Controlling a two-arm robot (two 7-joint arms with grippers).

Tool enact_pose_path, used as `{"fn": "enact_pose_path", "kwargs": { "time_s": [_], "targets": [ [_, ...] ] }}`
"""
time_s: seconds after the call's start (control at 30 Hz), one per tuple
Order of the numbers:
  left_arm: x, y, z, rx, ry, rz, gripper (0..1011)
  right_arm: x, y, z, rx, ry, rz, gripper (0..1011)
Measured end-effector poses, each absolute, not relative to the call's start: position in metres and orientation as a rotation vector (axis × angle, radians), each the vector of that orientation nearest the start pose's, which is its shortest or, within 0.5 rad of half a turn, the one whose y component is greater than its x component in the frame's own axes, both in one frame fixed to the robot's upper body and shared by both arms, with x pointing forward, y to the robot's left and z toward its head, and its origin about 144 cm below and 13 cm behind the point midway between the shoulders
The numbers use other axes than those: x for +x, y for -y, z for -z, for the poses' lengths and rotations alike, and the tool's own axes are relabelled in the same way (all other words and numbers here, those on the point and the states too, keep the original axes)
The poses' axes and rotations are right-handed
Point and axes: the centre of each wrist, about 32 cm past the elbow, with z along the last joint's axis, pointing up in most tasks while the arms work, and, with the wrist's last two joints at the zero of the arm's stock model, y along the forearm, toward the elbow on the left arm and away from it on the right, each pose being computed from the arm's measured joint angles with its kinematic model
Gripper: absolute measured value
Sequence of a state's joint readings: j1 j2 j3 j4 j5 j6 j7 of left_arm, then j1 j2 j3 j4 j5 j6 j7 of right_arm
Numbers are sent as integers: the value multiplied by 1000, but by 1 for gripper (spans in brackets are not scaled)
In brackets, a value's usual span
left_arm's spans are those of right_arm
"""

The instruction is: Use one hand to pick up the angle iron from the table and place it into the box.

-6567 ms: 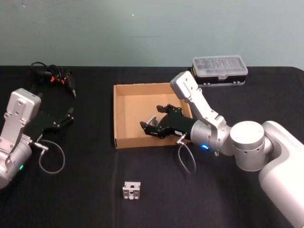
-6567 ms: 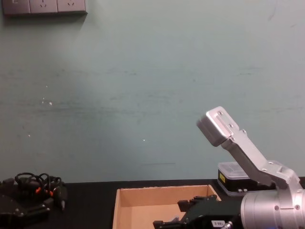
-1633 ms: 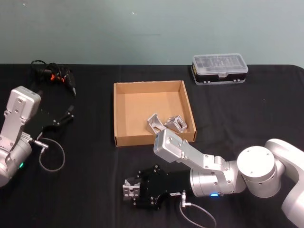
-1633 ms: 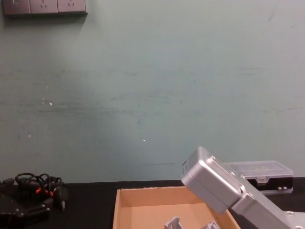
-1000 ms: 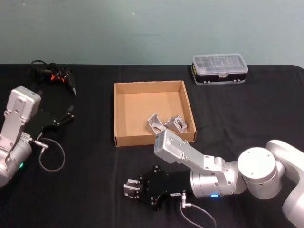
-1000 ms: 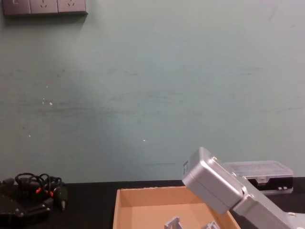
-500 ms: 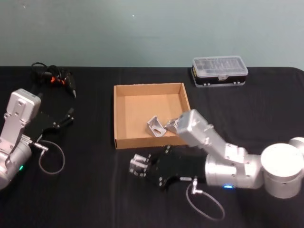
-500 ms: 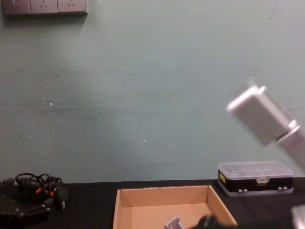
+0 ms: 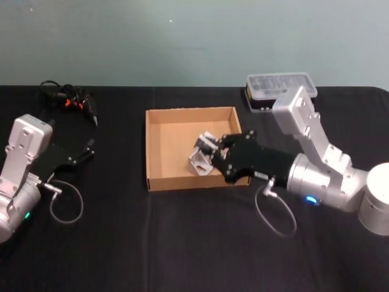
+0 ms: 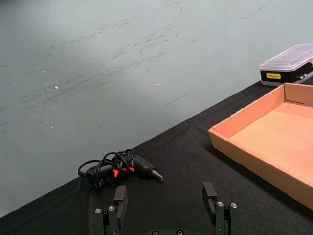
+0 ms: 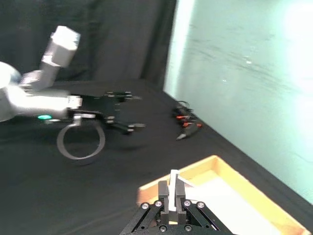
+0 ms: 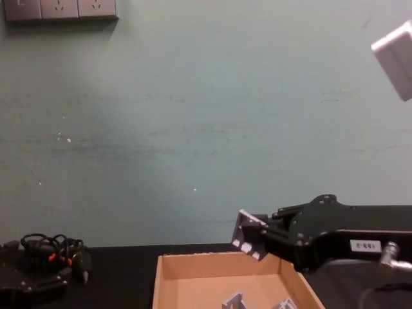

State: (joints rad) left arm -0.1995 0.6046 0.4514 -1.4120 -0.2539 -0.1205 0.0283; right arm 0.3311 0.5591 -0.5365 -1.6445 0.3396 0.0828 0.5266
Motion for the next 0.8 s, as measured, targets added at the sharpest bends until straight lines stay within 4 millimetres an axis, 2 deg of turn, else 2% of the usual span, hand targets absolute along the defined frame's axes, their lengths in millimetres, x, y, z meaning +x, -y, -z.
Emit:
{"fn": "enact_pose_path", "kwargs": {
  "time_s": [0.47, 0.8],
  "targets": [
    [489, -310, -1140, 304, 285, -1248, 1011, 548, 213, -1210, -235, 129, 763, 82],
    [489, -310, -1140, 304, 285, -1248, 1011, 579, 200, -1199, -276, 35, 826, 82]
  ]
}}
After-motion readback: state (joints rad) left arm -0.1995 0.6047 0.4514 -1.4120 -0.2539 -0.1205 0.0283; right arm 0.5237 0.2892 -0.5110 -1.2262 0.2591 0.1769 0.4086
